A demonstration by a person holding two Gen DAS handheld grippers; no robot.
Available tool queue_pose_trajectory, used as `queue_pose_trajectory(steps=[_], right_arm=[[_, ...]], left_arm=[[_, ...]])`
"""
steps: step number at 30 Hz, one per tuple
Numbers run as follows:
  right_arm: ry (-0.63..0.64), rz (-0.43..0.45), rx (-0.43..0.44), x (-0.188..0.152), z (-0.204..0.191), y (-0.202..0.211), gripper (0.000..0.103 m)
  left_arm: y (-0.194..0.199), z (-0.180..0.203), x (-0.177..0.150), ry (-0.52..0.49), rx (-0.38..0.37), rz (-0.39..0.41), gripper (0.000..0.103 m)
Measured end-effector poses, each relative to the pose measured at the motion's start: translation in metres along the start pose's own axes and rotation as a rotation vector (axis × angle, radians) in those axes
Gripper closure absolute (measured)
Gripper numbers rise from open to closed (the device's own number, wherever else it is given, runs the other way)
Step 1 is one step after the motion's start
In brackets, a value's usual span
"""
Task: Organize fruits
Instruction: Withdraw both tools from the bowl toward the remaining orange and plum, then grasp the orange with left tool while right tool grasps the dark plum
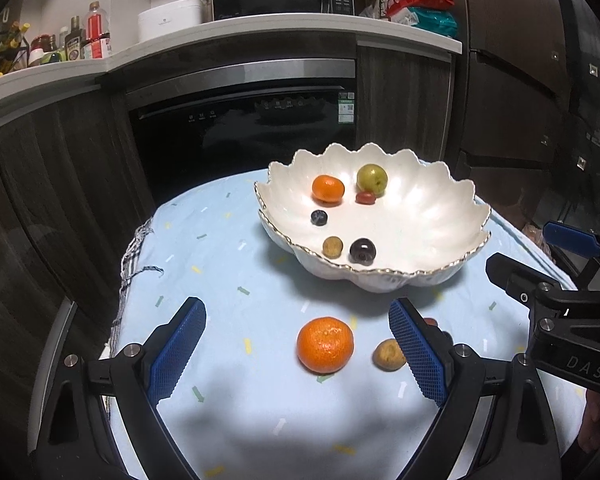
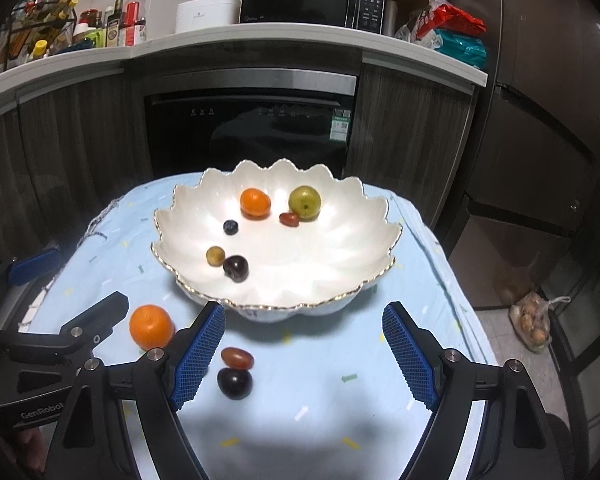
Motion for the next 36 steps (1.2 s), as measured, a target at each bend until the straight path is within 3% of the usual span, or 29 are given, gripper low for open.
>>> queue_pose_trajectory(steps=[7,26,36], right_arm=[[0.009,-0.015,0.011,-0.014,-0.004,-0.005,0.021],[0.075,-0.072,0.092,-0.046,-0.026,-0.019,0.022],[0.056,-0.147,0.158,-0.064,-0.035,-0.033,0.043]], left_arm=[[-0.005,0.004,-0.009,-0.045,-0.009,0.008,0.010],[-0.026,0.004,-0.029,-0.087,-0.068,-0.064,0.015],[-0.043,0.012,-0.036,-0.099,-0.117,-0.114,0.026]])
Point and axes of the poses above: each gripper's, at about its wrist camera, not at the fingertips, and y roughly against the way its jaws point, z to its right, x to its top, the point moved 7 cm from there along -y, roughly the way its jaws point, and after that the axes turned 9 degrees about z, right-handed, at the moved point
